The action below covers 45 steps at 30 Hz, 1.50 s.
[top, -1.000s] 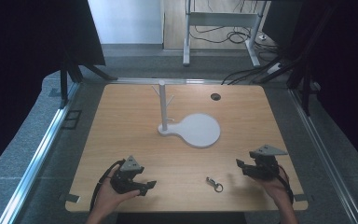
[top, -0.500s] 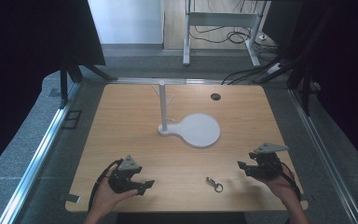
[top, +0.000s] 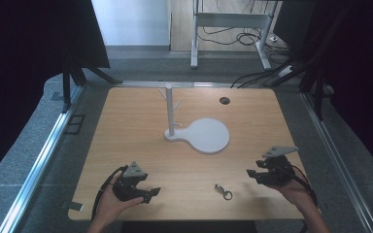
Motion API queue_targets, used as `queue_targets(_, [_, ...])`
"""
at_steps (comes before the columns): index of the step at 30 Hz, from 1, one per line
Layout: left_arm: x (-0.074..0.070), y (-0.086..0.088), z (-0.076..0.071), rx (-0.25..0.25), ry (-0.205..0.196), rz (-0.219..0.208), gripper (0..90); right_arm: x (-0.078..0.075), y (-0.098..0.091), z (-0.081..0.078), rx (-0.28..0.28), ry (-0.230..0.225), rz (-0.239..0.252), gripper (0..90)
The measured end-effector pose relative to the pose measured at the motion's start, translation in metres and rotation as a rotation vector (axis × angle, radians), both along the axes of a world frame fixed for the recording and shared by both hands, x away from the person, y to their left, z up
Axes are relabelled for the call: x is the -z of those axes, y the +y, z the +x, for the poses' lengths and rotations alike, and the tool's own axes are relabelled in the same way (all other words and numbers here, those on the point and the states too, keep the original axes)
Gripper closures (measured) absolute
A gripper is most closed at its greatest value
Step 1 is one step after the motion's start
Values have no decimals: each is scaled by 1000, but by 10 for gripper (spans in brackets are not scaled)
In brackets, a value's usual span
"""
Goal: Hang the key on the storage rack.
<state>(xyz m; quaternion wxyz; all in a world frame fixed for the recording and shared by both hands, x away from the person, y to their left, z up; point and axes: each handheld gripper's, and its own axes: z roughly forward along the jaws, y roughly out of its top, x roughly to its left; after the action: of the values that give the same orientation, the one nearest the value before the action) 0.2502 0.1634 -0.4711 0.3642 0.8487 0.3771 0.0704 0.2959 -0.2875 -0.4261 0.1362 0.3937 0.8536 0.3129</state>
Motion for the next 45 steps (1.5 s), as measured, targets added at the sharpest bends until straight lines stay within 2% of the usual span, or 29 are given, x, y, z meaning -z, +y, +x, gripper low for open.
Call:
queue_targets(11, [2,0,1,-2,7,0,271,6,25,3,-89,99,-63,497])
queue_targets(25, [1,3,0,-3,6,-6,272,16,70,4,-214,220,-148,592])
queue_targets(30, [0,3,0,2,5,-5,272,22,81,4,-242,256,-174,624])
queue_targets(36, [0,3,0,4,5,-3,271,29,93,6,-251,296,-186,665])
queue_targets(39, [0,3,0,4,6,-3,272,32,98,7,-260,300,-210,672])
queue_targets(45, [1,2,0,6,8,1,272,38,103,8,-266,315,-228,688])
